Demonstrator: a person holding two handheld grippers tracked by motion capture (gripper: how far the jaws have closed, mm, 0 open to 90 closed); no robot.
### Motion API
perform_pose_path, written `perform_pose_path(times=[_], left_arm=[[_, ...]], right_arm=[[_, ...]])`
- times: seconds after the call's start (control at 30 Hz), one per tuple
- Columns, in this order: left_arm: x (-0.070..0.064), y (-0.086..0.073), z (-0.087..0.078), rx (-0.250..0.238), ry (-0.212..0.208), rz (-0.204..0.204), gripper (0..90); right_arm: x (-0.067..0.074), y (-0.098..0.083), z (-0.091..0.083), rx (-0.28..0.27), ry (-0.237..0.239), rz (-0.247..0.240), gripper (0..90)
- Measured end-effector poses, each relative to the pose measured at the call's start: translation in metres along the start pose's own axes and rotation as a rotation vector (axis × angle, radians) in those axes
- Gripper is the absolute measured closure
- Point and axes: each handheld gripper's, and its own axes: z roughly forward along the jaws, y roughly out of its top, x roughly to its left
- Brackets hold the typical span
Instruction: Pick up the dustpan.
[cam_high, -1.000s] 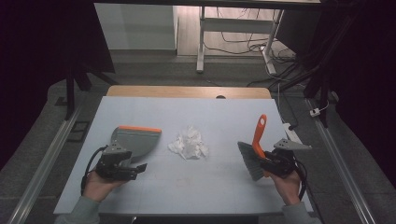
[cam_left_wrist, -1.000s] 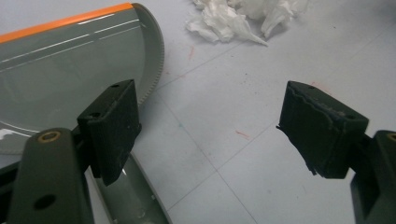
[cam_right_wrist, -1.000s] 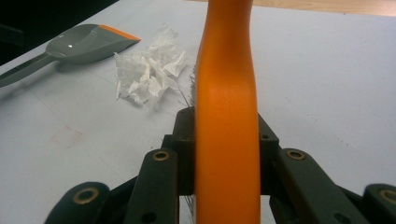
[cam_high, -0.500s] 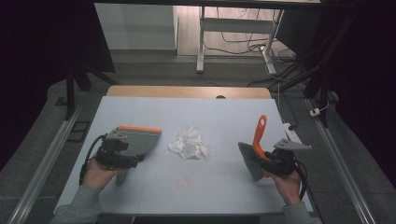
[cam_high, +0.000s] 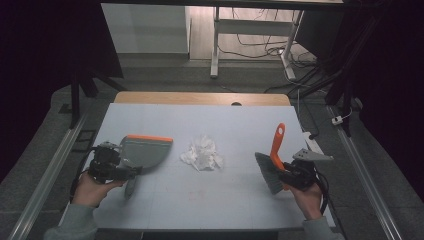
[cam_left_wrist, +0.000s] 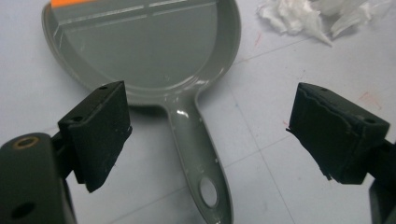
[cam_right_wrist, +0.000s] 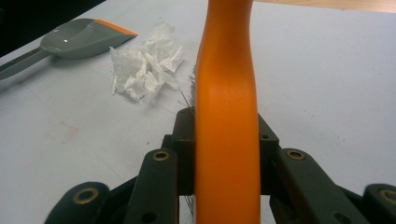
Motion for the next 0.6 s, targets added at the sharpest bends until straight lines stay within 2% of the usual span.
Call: perform_pose_path(times=[0.07, 0.1, 0.13, 0.23, 0.33, 0.37, 0.5, 0.6], left_arm=[[0.001, -0.001, 0.005, 0.01, 0.007, -0.015, 12.5], [0.002, -0.002, 0.013, 0.028, 0.024, -0.028, 12.3], [0.002, -0.002, 0.013, 0.028, 0.024, -0.028, 12.1], [0.004, -0.004, 0.028, 0.061, 0.039, -0.046, 11.9], [0.004, -0.006, 0.036, 0.074, 0.048, -0.054, 11.5], [0.004, -0.006, 0.036, 0.074, 0.048, -0.054, 11.4], [0.002, -0.008, 0.046, 0.122, 0.064, -0.037, 10.9], [0.002, -0.009, 0.052, 0.131, 0.066, -0.038, 10.7]], right_arm=[[0.0, 0.0, 0.0, -0.001, 0.002, -0.001, 70.3], [0.001, 0.0, 0.0, -0.001, 0.002, -0.003, 70.3], [0.001, 0.0, 0.0, -0.001, 0.002, -0.003, 70.3], [0.0, 0.0, 0.0, 0.004, -0.001, -0.004, 70.3], [0.0, -0.001, 0.001, 0.005, -0.002, -0.003, 70.3], [0.0, -0.001, 0.001, 0.005, 0.0, -0.002, 70.3], [0.001, -0.001, 0.002, 0.007, -0.004, -0.006, 70.3], [0.001, -0.002, 0.002, 0.008, -0.006, -0.012, 70.3]])
